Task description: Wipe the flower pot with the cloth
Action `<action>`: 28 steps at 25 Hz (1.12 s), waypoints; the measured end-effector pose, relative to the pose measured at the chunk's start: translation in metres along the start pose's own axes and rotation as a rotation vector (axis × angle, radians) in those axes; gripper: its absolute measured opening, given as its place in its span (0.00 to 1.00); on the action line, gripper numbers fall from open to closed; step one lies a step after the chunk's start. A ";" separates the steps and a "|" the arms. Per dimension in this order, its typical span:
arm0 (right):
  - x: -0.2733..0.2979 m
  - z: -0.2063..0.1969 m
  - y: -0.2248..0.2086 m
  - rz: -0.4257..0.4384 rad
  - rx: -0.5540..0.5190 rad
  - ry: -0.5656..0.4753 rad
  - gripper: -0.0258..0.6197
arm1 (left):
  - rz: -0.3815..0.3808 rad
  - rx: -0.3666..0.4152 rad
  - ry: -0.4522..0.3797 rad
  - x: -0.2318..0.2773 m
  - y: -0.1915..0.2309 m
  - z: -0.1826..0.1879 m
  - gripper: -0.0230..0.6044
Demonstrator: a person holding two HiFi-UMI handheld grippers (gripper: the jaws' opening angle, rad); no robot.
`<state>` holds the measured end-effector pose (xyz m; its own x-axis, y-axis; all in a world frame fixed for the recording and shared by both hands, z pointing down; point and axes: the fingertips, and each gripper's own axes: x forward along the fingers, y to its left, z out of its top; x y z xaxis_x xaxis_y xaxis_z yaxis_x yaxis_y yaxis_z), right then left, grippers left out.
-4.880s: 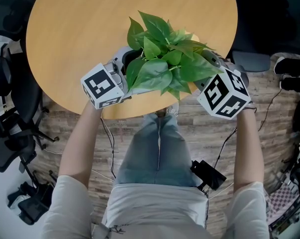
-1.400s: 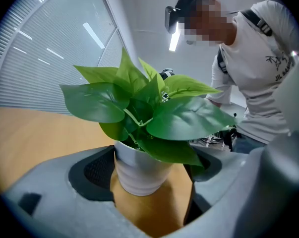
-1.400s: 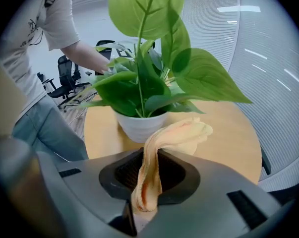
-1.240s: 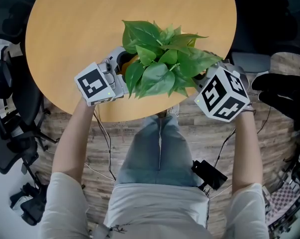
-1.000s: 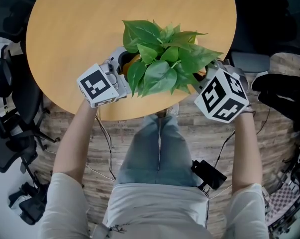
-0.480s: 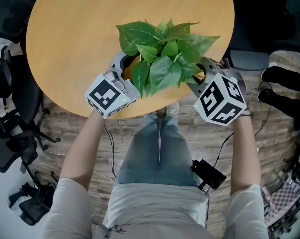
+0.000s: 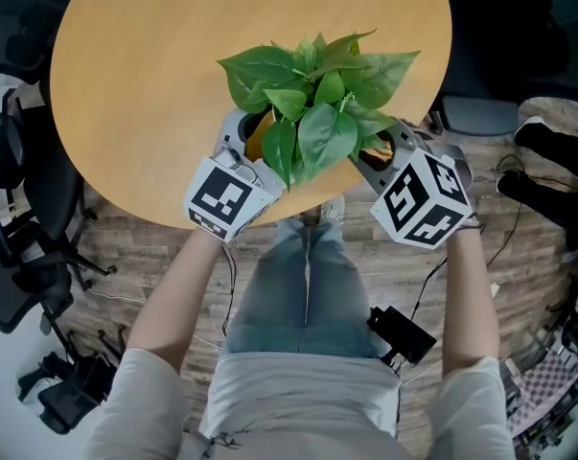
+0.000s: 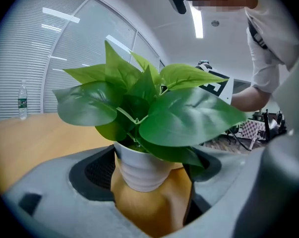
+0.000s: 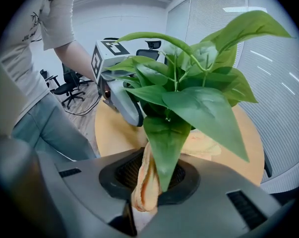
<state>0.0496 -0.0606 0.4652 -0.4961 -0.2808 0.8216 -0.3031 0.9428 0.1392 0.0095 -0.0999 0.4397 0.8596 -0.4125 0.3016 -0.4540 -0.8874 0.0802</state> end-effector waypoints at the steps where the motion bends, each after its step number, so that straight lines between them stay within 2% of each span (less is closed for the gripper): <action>1: 0.000 0.000 0.001 -0.001 -0.004 -0.001 0.13 | 0.005 -0.002 0.000 0.000 0.000 0.000 0.73; 10: 0.001 0.000 0.005 -0.010 -0.015 -0.003 0.13 | 0.064 0.024 0.011 0.003 0.000 -0.001 0.72; 28: 0.000 -0.001 0.016 0.009 -0.002 -0.015 0.13 | 0.209 -0.038 0.007 0.010 -0.004 0.000 0.72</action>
<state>0.0453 -0.0451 0.4680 -0.5106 -0.2750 0.8147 -0.2974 0.9455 0.1327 0.0199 -0.1010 0.4423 0.7442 -0.5854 0.3216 -0.6310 -0.7741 0.0511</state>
